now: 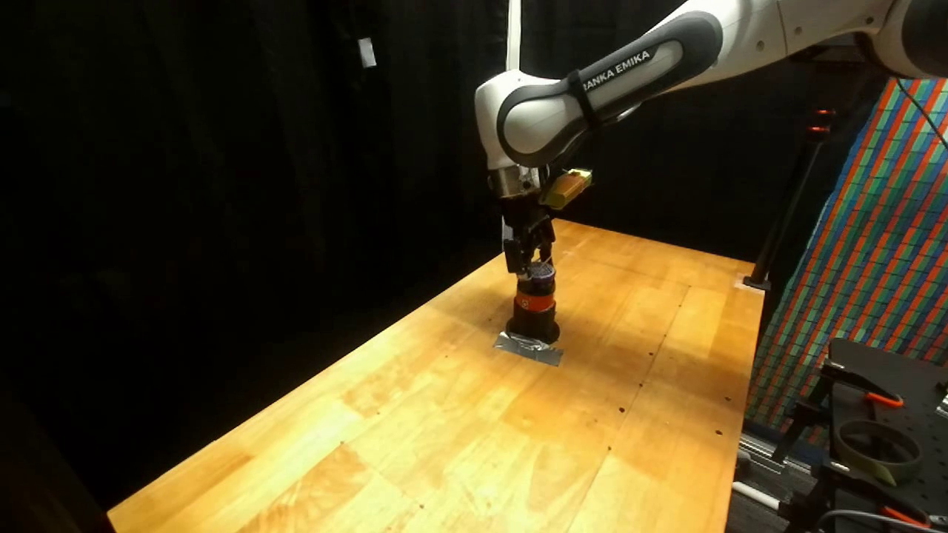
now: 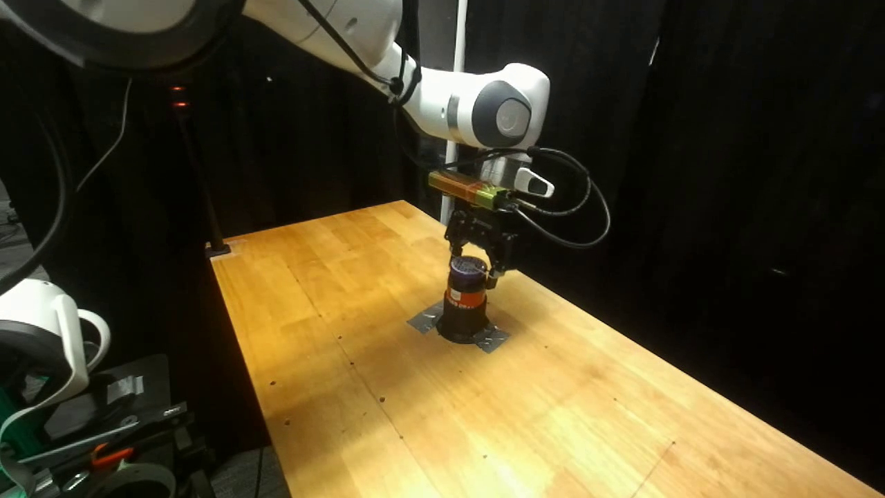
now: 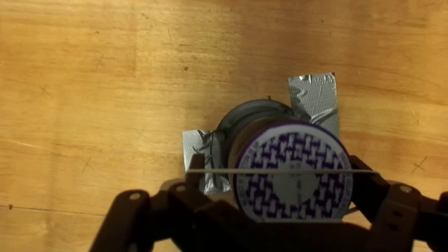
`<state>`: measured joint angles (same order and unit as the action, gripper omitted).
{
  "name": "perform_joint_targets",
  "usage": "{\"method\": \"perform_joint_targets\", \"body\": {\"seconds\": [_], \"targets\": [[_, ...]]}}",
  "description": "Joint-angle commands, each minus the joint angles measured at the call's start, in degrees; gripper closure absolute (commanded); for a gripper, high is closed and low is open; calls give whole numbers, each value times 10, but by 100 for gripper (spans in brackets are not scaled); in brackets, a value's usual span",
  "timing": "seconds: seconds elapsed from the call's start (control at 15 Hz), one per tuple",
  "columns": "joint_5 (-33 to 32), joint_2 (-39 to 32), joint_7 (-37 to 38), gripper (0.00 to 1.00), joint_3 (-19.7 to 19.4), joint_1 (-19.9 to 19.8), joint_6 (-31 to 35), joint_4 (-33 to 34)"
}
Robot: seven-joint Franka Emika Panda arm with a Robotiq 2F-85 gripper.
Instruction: Put a rubber band around the cup
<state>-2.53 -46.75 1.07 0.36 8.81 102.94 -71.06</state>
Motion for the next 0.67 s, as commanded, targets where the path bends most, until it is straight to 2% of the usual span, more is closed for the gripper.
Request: {"method": "perform_joint_targets", "body": {"seconds": [0.0,0.2,0.47,0.53,0.6], "targets": [[-19,89,-9,0,9,0,28,-136],[-26,133,-5,0,14,1,68,-217],[-51,182,14,0,13,12,214,-326],[-61,195,20,9,12,15,253,-354],[-67,207,25,26,11,16,291,-383]]}}
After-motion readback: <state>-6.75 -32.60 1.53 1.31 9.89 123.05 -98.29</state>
